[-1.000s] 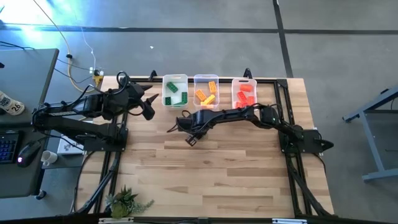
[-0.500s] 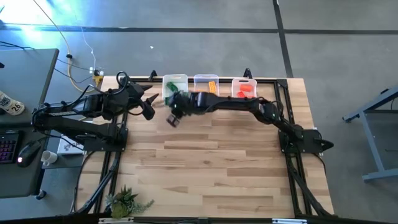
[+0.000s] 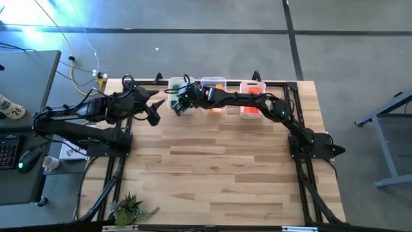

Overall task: Sort & place blocks by color
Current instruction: Put the green game piece into the left white bin, then return to Home Position

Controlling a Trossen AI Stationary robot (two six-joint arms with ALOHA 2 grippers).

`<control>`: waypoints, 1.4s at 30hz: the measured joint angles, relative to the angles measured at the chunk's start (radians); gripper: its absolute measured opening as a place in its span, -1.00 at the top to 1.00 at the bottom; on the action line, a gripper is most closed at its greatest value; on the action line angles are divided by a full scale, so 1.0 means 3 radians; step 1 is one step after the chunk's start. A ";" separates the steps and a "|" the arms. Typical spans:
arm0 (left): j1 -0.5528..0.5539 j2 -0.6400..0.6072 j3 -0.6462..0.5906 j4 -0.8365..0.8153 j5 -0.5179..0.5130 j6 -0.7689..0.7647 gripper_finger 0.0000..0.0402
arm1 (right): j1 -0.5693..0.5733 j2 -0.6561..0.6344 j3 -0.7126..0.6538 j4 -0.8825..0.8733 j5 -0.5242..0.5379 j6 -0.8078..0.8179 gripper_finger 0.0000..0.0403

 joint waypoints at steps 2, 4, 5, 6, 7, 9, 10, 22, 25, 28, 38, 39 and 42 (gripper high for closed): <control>-0.0001 0.0000 -0.0001 -0.0060 0.0033 -0.0061 0.01 | -0.0033 0.0000 -0.0119 0.0065 -0.0062 0.0024 0.54; -0.0001 0.0000 -0.0002 -0.0137 0.0038 -0.0106 0.01 | -0.0053 0.0000 -0.0207 0.0177 -0.0079 0.0024 0.49; -0.0001 0.0000 -0.0011 -0.0152 0.0037 -0.0124 0.01 | -0.0058 0.0000 -0.0220 0.0219 -0.0079 0.0023 0.47; -0.0001 0.0000 -0.0027 -0.0152 0.0037 -0.0148 0.01 | -0.0059 0.0000 -0.0220 0.0242 -0.0082 0.0009 0.44; -0.0001 0.0000 -0.0044 -0.0156 0.0037 -0.0173 0.01 | -0.0065 0.0000 -0.0220 0.0252 -0.0083 -0.0016 0.41; -0.0001 -0.0013 -0.0093 -0.0158 0.0039 -0.0199 0.01 | -0.0069 0.0000 -0.0219 0.0242 -0.0085 -0.0093 0.36; -0.0001 -0.0025 -0.0121 -0.0158 0.0038 -0.0204 0.01 | -0.0068 0.0000 -0.0205 0.0217 -0.0088 -0.0142 0.32; -0.0077 -0.0333 -0.0624 0.0031 0.0398 -0.0631 0.01 | -0.0074 -0.0054 -0.0120 0.0130 -0.0346 -0.0211 0.05; -0.0181 -0.0485 -0.0831 0.0209 0.0410 -0.0667 0.01 | -0.0064 -0.0070 -0.0120 0.0120 -0.0512 -0.0238 0.05; -0.0291 -0.0632 -0.1007 0.0335 0.0436 -0.0771 0.01 | -0.0022 -0.0097 -0.0120 0.0143 -0.0607 -0.0320 0.05; -0.0648 -0.1063 -0.1282 0.0554 0.0413 -0.0725 0.01 | 0.0099 -0.0109 -0.0120 0.0133 -0.0633 -0.0531 0.04; -0.0685 -0.1092 -0.1282 0.0549 0.0385 -0.0719 0.01 | 0.0113 -0.0109 -0.0120 0.0134 -0.0632 -0.0541 0.04; -0.0793 -0.1169 -0.1282 0.0527 0.0295 -0.0715 0.01 | 0.0162 -0.0109 -0.0120 0.0126 -0.0633 -0.0564 0.04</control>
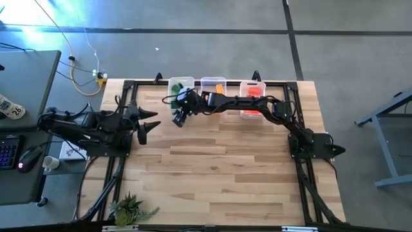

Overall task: Sort & place blocks by color
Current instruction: Return to Home Position

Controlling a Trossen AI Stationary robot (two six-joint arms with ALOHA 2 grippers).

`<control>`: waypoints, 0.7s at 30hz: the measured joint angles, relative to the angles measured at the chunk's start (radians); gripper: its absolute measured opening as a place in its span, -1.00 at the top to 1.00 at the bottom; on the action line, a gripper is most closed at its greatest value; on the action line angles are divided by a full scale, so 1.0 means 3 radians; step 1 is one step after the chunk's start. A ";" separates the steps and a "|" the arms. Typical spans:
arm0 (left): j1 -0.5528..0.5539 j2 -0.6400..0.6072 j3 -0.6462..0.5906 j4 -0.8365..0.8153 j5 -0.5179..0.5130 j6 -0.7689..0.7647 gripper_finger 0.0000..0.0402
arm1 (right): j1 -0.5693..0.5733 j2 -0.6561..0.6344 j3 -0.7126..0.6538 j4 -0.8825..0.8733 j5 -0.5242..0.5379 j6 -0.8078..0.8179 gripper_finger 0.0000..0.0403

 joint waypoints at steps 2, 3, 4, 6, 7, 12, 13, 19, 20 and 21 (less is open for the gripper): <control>-0.0075 -0.0033 0.0000 -0.0060 -0.0074 0.0000 0.01 | 0.0025 0.0000 0.0000 -0.0041 0.0000 -0.0003 0.04; -0.0114 -0.0050 0.0000 -0.0096 -0.0119 -0.0001 0.01 | 0.0039 -0.0004 0.0000 -0.0087 -0.0001 -0.0022 0.04; -0.0152 -0.0067 0.0000 -0.0138 -0.0164 -0.0001 0.01 | 0.0052 -0.0012 -0.0005 -0.0139 0.0000 -0.0026 0.04; -0.0226 -0.0096 0.0001 -0.0224 -0.0252 -0.0001 0.01 | 0.0078 -0.0036 -0.0013 -0.0240 0.0008 -0.0043 0.04; -0.0261 -0.0117 0.0001 -0.0276 -0.0293 -0.0001 0.01 | 0.0091 -0.0049 -0.0013 -0.0280 0.0040 -0.0050 0.04; -0.0395 -0.0178 0.0001 -0.0489 -0.0639 -0.0006 0.01 | 0.0169 -0.0130 -0.0014 -0.0624 0.0415 -0.0063 0.04; -0.0411 -0.0188 0.0001 -0.0502 -0.0685 -0.0004 0.01 | 0.0184 -0.0135 -0.0014 -0.0691 0.0427 -0.0089 0.04; -0.0457 -0.0230 0.0001 -0.0513 -0.0522 0.0030 0.01 | 0.0288 -0.0163 -0.0015 -0.1017 0.0411 -0.0173 0.04; -0.0457 -0.0230 0.0000 -0.0510 -0.0476 0.0052 0.01 | 0.0304 -0.0163 -0.0015 -0.1089 0.0403 -0.0148 0.04; -0.0457 -0.0231 -0.0025 -0.0461 -0.0450 0.0087 0.01 | 0.0321 -0.0173 -0.0015 -0.1188 0.0392 -0.0099 0.04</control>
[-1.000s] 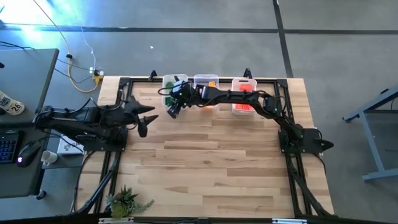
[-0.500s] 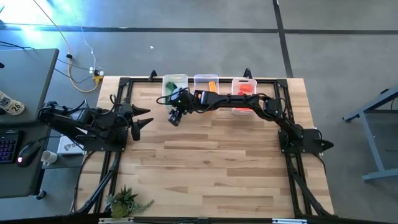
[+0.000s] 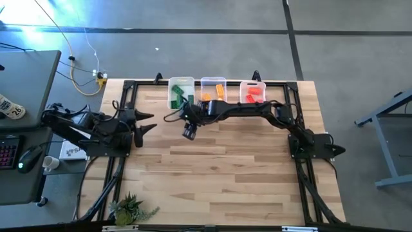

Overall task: Sort & place blocks by color
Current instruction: Return to Home Position

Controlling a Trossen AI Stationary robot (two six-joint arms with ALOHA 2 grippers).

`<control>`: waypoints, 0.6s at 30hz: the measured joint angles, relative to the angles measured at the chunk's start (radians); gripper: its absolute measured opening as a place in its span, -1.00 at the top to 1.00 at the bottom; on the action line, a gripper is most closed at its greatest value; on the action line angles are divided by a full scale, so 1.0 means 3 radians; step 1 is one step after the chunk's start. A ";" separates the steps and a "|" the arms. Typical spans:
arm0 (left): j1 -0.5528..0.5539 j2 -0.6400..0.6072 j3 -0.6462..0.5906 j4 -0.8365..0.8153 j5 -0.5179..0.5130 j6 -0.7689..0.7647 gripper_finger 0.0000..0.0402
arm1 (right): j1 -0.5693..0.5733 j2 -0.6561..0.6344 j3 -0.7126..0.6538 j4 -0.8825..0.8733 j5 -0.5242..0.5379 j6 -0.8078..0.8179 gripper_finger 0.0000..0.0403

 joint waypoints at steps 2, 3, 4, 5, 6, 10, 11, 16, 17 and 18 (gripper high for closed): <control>0.0003 -0.0018 -0.0140 0.0212 0.0053 0.0103 0.01 | 0.0045 -0.0036 -0.0001 -0.0265 0.0040 0.0038 0.04; 0.0009 -0.0053 -0.0228 0.0324 0.0072 0.0168 0.01 | 0.0065 -0.0064 -0.0001 -0.0377 0.0101 0.0058 0.04; 0.0022 -0.0077 -0.0318 0.0458 0.0080 0.0241 0.01 | 0.0081 -0.0092 -0.0001 -0.0523 0.0192 0.0077 0.04; 0.0044 -0.0090 -0.0401 0.0621 0.0088 0.0300 0.01 | 0.0094 -0.0109 -0.0001 -0.0611 0.0299 0.0078 0.04; 0.0074 -0.0115 -0.0476 0.0756 0.0083 0.0348 0.01 | 0.0099 -0.0140 -0.0001 -0.0678 0.0369 0.0074 0.04; 0.0233 -0.0276 -0.0713 0.1085 0.0170 0.0483 0.01 | 0.0091 -0.0246 -0.0001 -0.0941 0.0491 0.0034 0.04; 0.0284 -0.0320 -0.0767 0.1143 0.0213 0.0513 0.01 | 0.0087 -0.0270 -0.0001 -0.0990 0.0537 0.0000 0.04; 0.0553 -0.0480 -0.1080 0.1424 0.0397 0.0552 0.01 | 0.0085 -0.0330 -0.0001 -0.1180 0.0613 -0.0051 0.04; 0.0602 -0.0500 -0.1154 0.1517 0.0469 0.0552 0.01 | 0.0086 -0.0337 -0.0016 -0.1246 0.0635 -0.0052 0.04; 0.0654 -0.0510 -0.1220 0.1607 0.0547 0.0561 0.01 | 0.0086 -0.0351 -0.0064 -0.1275 0.0664 -0.0052 0.04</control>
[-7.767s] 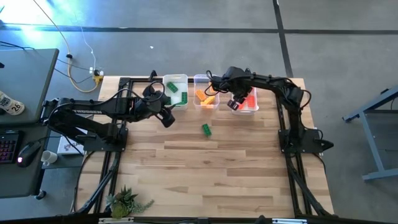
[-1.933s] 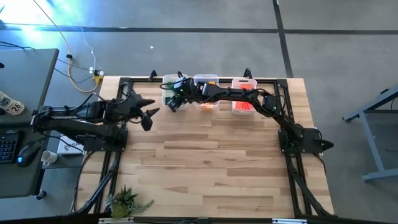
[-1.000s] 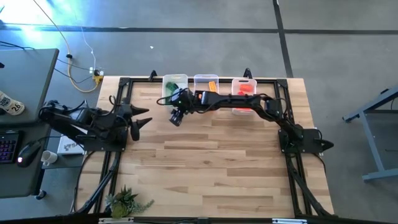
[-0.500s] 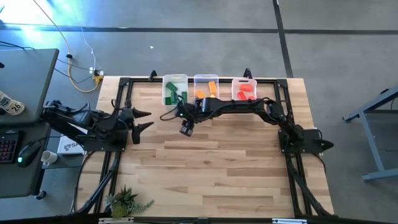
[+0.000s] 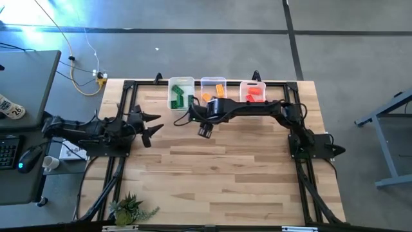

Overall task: Sort & place blocks by color
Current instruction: Return to Home Position

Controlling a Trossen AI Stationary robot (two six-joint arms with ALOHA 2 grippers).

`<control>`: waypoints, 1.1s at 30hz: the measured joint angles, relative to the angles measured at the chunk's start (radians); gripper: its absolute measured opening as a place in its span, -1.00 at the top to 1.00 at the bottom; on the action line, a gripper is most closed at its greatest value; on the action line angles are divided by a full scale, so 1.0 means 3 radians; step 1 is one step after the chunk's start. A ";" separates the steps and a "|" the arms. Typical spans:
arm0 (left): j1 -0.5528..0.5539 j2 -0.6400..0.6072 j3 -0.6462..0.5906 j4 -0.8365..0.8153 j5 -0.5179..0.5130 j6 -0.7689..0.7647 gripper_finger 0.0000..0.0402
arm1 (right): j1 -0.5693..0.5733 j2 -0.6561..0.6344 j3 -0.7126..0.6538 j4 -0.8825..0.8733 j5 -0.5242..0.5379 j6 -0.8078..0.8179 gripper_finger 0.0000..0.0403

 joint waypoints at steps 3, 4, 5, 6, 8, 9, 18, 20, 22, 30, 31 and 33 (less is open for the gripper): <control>0.0153 -0.0026 -0.0157 0.0178 0.0198 0.0143 0.01 | -0.0004 -0.0100 -0.0278 -0.0048 0.0029 0.0040 0.04; 0.0203 -0.0025 -0.0202 0.0238 0.0233 0.0179 0.01 | -0.0005 -0.0158 -0.0414 -0.0051 0.0028 0.0062 0.04; 0.0253 -0.0030 -0.0246 0.0264 0.0260 0.0211 0.01 | -0.0006 -0.0232 -0.0575 -0.0047 0.0029 0.0100 0.04; 0.0305 -0.0032 -0.0279 0.0265 0.0284 0.0223 0.01 | -0.0006 -0.0332 -0.0750 -0.0046 0.0030 0.0157 0.04; 0.0409 -0.0032 -0.0324 0.0279 0.0380 0.0227 0.01 | -0.0004 -0.0584 -0.1140 -0.0002 0.0056 0.0307 0.04; 0.0457 -0.0033 -0.0347 0.0287 0.0436 0.0227 0.01 | -0.0006 -0.0731 -0.1353 0.0078 0.0068 0.0380 0.04; 0.0838 -0.0031 -0.0394 0.0298 0.1168 0.0227 0.01 | -0.0004 -0.2330 -0.3234 0.1573 -0.0147 0.0503 0.04; 0.0896 -0.0030 -0.0394 0.0296 0.1327 0.0224 0.01 | -0.0001 -0.2672 -0.3550 0.1821 -0.0147 0.0504 0.04; 0.0938 -0.0031 -0.0394 0.0297 0.1441 0.0188 0.01 | -0.0001 -0.3018 -0.3855 0.2093 -0.0148 0.0502 0.04; 0.0993 -0.0031 -0.0394 0.0294 0.1496 0.0296 0.01 | -0.0001 -0.4235 -0.5007 0.3232 -0.0302 0.0364 0.04; 0.0993 -0.0031 -0.0394 0.0293 0.1500 0.0309 0.01 | -0.0001 -0.4359 -0.5141 0.3386 -0.0334 0.0377 0.04; 0.0992 -0.0031 -0.0394 0.0293 0.1537 0.0314 0.01 | -0.0001 -0.4585 -0.5387 0.3655 -0.0389 0.0420 0.04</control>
